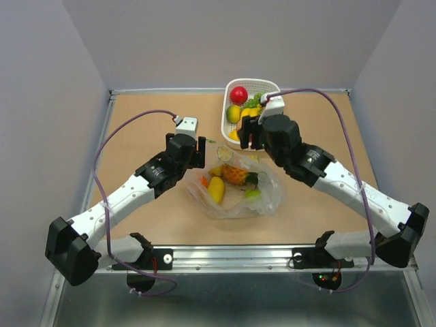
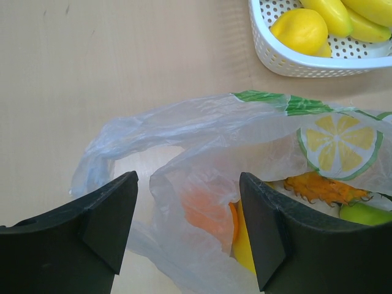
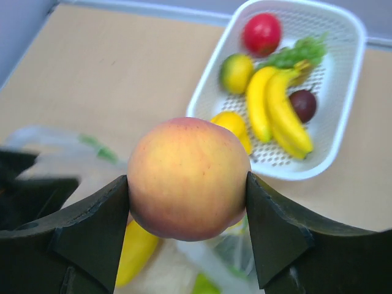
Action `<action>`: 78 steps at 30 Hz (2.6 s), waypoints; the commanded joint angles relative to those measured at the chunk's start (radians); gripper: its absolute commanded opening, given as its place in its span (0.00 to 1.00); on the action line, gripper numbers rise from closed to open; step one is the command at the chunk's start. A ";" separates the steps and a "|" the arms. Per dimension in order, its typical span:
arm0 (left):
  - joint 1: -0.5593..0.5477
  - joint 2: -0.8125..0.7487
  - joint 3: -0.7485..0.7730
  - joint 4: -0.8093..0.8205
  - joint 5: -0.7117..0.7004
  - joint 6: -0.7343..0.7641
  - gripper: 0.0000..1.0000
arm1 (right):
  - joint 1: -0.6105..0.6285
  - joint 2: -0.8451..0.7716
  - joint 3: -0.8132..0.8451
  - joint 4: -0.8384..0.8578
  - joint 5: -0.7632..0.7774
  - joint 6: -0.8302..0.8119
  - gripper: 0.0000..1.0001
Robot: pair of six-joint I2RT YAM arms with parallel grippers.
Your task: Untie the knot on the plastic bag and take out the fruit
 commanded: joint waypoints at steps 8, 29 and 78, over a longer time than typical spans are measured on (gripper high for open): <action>0.005 0.020 -0.047 -0.004 0.151 -0.050 0.79 | -0.448 0.267 0.158 0.170 -0.273 0.001 0.11; 0.005 0.045 -0.123 -0.053 0.043 -0.262 0.79 | -0.518 0.625 0.255 0.244 -0.462 -0.022 0.74; 0.003 0.002 -0.110 -0.084 0.112 -0.259 0.77 | -0.036 -0.007 -0.228 0.124 -0.772 -0.045 0.84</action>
